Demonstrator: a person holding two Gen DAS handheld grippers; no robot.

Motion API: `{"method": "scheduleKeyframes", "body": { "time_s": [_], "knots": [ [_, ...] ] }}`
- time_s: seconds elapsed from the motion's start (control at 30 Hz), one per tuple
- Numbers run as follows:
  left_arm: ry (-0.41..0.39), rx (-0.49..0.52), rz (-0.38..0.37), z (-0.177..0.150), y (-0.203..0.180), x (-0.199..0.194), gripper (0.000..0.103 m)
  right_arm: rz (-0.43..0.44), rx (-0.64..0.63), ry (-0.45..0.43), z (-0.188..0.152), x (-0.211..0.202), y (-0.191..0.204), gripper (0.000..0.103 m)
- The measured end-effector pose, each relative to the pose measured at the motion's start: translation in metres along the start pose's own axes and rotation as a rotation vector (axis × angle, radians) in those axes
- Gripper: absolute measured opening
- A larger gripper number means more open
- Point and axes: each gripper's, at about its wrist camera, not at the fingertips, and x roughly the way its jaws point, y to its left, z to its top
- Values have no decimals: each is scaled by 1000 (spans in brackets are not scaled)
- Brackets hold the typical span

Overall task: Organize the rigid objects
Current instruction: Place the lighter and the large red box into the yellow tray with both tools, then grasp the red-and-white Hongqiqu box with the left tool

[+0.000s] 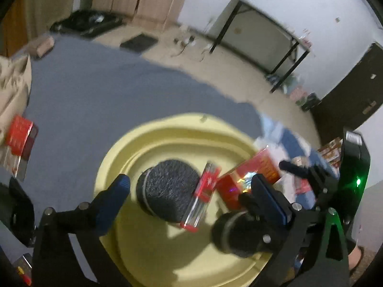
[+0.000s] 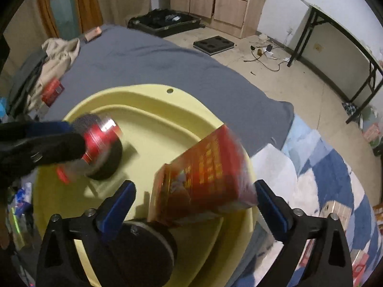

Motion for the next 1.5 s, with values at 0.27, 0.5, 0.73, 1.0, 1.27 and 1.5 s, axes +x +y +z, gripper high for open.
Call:
{"method": "scheduleKeyframes", "body": {
  "time_s": [0.27,0.5,0.73,1.0,1.27,1.5],
  "knots": [
    [15,155,-71,4,-112,0,103,-52,229,-165,-80,-97,-80,103],
    [123,217,-93,-34,-222,53,103,-238,352,-198,-197,-165,-173,103],
    [68,345,41,-55,-260,93,103,-414,507,-166,-271,-191,-274,103],
    [148,273,43,-51,-244,124,103,-396,411,-92,-296,-155,-330,103],
    [171,326,-16,-67,-271,141,103,-359,279,-103,-308,-121,-356,102],
    [178,314,58,-64,-280,174,101,-326,312,-149,-318,-108,-370,101]
  ]
}}
